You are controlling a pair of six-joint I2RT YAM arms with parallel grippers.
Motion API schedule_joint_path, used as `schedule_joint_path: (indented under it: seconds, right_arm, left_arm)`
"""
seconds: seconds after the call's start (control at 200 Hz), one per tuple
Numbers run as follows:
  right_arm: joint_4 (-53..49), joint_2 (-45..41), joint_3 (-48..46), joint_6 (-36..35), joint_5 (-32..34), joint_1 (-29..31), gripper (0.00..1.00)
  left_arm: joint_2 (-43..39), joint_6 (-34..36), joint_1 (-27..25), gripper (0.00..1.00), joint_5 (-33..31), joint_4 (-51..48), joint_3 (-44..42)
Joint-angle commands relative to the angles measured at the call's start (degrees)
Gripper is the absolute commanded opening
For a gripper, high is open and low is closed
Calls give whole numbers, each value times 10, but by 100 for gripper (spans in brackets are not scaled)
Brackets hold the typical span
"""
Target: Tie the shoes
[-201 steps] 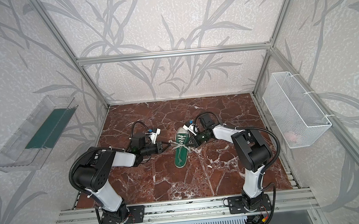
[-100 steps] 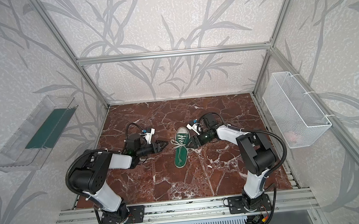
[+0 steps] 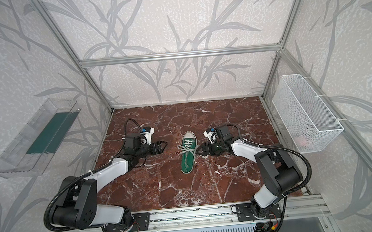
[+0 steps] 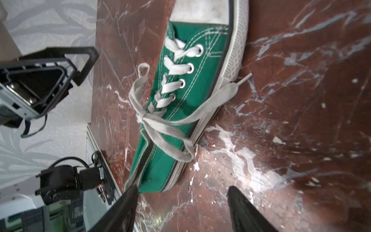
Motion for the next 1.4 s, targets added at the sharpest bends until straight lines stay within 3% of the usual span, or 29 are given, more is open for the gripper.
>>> schedule_joint_path:
  seconds: [0.0, 0.47, 0.805, 0.9, 0.91, 0.93, 0.94, 1.055, 1.175, 1.305, 1.395]
  right_arm:
    - [91, 44, 10, 57, -21, 2, 71]
    - [132, 173, 101, 56, -89, 10, 72]
    - [170, 162, 95, 72, -109, 1, 73]
    - [143, 103, 65, 33, -72, -13, 78]
    - [138, 95, 62, 28, -69, -15, 81]
    - [130, 80, 57, 15, -63, -19, 98]
    - [126, 72, 54, 11, -58, -22, 100]
    - [43, -23, 38, -77, -3, -47, 99]
    - [-13, -103, 25, -158, 108, -63, 99]
    - [78, -193, -65, -231, 274, -66, 99]
    - [175, -227, -136, -239, 414, -71, 99]
  left_arm:
    - [-22, 32, 5, 76, -26, -60, 14]
    - [-24, 19, 18, 76, -22, -51, 1]
    - [-38, 25, 25, 76, -22, -68, 4]
    - [-51, 32, 31, 81, -27, -76, 6]
    - [-52, 31, 31, 83, -29, -76, 6]
    - [-57, 34, 33, 97, -32, -77, 5]
    - [-59, 34, 34, 99, -34, -76, 5]
    - [-90, 59, 40, 99, -62, -68, 5]
    - [-131, 45, 41, 99, -199, -6, -22]
    - [-167, 87, 42, 99, -361, 156, -103]
    - [-157, 142, 44, 99, -421, 274, -150]
